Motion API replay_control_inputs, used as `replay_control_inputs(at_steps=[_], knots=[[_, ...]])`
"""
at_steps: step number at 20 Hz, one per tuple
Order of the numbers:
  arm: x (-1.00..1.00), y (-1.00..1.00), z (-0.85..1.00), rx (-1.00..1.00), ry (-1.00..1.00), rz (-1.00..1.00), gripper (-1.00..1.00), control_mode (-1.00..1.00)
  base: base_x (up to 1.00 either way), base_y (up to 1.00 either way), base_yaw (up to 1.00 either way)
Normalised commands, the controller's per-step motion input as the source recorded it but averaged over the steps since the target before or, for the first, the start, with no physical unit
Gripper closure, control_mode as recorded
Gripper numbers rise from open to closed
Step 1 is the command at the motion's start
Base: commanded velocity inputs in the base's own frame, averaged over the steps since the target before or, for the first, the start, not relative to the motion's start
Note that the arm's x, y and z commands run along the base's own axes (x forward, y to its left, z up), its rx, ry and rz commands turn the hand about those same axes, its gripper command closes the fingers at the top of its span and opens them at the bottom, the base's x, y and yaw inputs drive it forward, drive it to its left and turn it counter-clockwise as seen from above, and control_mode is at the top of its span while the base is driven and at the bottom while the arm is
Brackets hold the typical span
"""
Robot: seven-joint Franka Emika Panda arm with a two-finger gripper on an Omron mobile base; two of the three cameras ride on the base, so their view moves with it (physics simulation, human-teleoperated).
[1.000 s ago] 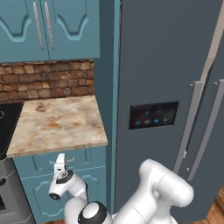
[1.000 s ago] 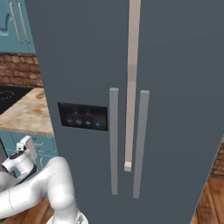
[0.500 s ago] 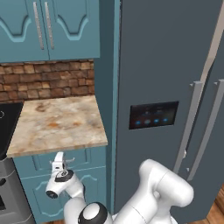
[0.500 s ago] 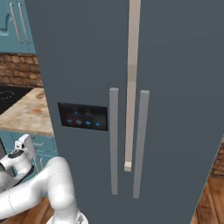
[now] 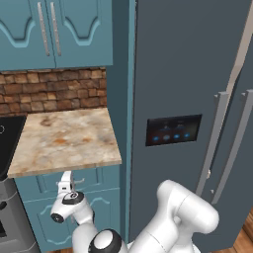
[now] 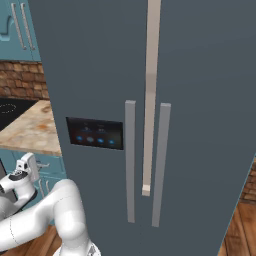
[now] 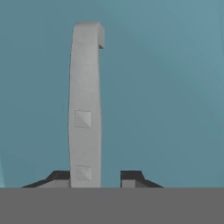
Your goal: Take the pizza cutter from the drawer on the left and place it on the dining counter for cutting.
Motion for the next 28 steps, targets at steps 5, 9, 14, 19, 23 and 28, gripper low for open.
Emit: replay_control_inputs(at_steps=[5,9,14,19,23,28], knots=[[0.0,0.0,0.0,0.0,0.0,0.0,1.0,-1.0,0.0,0.0,0.0],[-0.1,0.0,0.0,0.0,0.0,0.0,1.0,-1.0,0.0,0.0,0.0],[-0.76,0.0,-0.1,0.0,0.01,-0.02,1.0,-1.0,0.0,0.0,0.0],[-0.83,0.0,-0.14,0.0,0.07,-0.05,1.0,-1.0,0.0,0.0,0.0],[-0.68,0.0,-0.09,0.0,0.1,-0.02,1.0,-1.0,0.0,0.0,0.0],[-0.75,0.0,-0.17,0.0,0.13,-0.02,1.0,-1.0,0.0,0.0,0.0]])
